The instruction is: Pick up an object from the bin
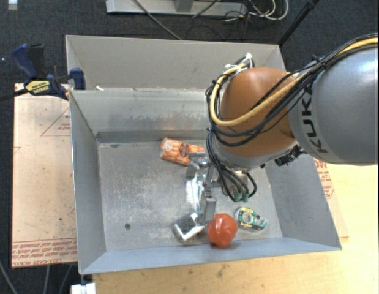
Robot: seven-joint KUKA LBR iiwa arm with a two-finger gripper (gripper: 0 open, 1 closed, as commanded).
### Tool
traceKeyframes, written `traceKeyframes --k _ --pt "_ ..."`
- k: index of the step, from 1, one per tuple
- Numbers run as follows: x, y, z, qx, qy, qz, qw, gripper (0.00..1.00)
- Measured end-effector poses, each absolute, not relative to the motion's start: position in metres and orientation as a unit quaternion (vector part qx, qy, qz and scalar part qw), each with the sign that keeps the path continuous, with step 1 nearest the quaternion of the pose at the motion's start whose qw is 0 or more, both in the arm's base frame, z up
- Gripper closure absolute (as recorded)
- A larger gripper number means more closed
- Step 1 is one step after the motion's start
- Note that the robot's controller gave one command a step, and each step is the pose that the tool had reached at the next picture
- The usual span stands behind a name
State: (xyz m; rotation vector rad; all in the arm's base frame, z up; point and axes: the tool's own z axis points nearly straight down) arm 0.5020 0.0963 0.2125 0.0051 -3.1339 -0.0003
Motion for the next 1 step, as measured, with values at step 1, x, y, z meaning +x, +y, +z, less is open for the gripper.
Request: traceKeyframes --k 1 --pt "0.5037 0.0957 0.2168 0.0 -1.0 -0.001 0.0 0.0"
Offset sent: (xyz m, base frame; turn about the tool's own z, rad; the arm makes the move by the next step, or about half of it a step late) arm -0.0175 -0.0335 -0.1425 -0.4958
